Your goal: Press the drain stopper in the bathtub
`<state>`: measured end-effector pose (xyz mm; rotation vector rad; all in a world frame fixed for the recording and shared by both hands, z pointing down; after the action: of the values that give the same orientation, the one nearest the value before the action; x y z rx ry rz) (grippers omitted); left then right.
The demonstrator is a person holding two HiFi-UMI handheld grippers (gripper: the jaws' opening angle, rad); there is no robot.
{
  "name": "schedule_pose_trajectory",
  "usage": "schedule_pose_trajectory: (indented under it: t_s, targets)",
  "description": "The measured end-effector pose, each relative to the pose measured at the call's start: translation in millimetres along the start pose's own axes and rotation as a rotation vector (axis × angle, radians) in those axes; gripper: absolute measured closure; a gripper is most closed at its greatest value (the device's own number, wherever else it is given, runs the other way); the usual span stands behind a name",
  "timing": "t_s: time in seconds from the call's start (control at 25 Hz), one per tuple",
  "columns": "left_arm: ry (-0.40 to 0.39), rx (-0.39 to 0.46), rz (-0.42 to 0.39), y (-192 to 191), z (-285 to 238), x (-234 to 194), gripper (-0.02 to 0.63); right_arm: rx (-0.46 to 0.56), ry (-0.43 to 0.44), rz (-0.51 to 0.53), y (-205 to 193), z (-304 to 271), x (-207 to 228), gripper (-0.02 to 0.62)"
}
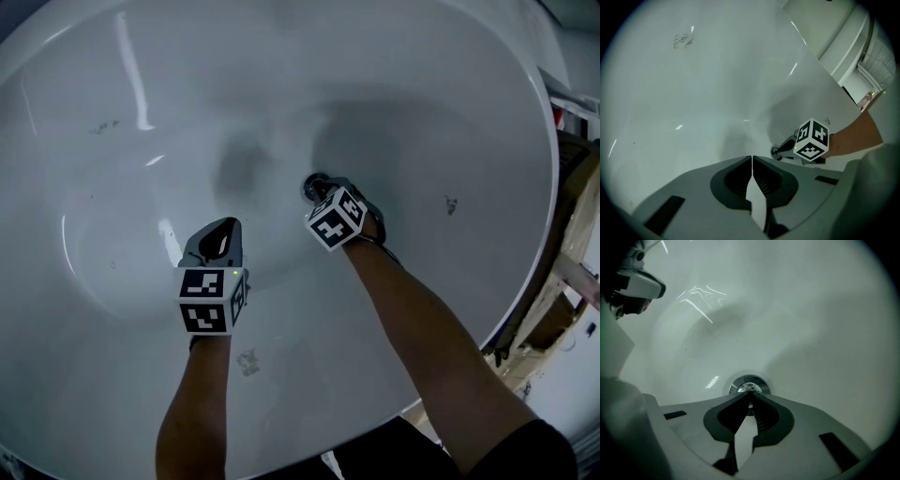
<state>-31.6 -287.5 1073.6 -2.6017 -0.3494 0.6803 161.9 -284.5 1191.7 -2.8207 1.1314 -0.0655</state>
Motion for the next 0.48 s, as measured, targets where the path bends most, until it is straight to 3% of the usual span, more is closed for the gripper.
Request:
schedule_pose_trajectory:
  t_s: [0.28, 0.48]
  targets:
    - [-0.015, 0.010, -0.004, 5, -10, 8, 0.583, -0.025, -0.006, 0.059, 0, -4, -1, 0.554]
    - [-0.011, 0.016, -0.018, 8, -7, 13, 0.583, 0.066, 0.025, 0.070, 2, 5, 0, 0.569]
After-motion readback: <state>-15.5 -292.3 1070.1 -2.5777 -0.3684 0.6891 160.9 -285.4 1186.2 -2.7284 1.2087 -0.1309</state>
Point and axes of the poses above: the fingertips, and each gripper's own axes: z backward along the fingers, x to its right, y out of its top, the point moved 1 cm from there along z, backward along the fingers, and after that the axes turned 4 degrees about x, right-handed, at the moved point
